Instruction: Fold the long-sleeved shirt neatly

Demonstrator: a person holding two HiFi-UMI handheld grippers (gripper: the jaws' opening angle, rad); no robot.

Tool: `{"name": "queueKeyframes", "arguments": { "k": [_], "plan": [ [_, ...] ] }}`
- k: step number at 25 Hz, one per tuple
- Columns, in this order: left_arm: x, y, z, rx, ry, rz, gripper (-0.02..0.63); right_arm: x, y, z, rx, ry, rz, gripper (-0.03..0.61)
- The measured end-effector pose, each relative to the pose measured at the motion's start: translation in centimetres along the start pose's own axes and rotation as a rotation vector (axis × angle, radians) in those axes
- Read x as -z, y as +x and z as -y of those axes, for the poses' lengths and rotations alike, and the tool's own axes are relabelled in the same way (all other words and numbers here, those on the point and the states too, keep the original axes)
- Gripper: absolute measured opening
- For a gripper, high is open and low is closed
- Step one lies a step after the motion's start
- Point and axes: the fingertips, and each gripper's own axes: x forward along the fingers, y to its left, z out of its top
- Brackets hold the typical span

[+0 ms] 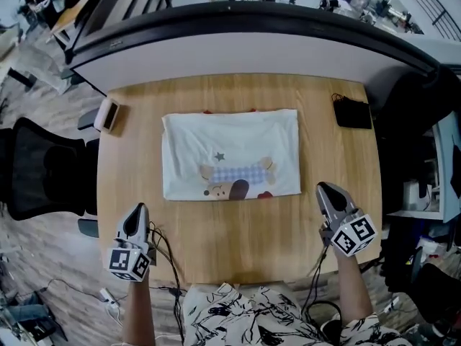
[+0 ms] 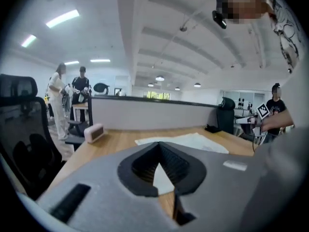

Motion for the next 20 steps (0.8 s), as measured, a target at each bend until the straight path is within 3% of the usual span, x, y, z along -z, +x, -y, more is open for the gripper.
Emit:
{"name": "queueKeyframes", "arguments": {
  "k": [1,6,10,15,18,20],
  "plan": [
    [-1.7,-0.4,0.6,0.008,0.007,0.046,0.0,-1.5,-0.6,-0.3,0.003,-0.004,0.041,0.015],
    [-8.7,-4.1,2.7,-0.033,0.045,0.18,0.0,-7.9,-4.4,-2.9,0.078,-0.072,0.207,0.012],
    [-13.9,-8.3,3.6,-0.034,0.005,0.305,0.0,-13.1,-8.4,-6.5,0.147,-0.151,0.362,0.012],
    [-17.2,-14.0,4.1,-0.001,0.016,0.422,-0.002,-16.7,-13.4,-12.2,0.234,-0.265,0.482,0.012],
    [-18.3,-17.6,4.8,0.003,0.086,0.489,-0.002,-17.4,-15.9,-15.4,0.252,-0.302,0.521,0.012],
    [-18.7,-19.7,4.9,-0.041,0.127,0.51,-0.002,-17.5,-17.5,-17.2,0.252,-0.307,0.545,0.012]
  ]
}}
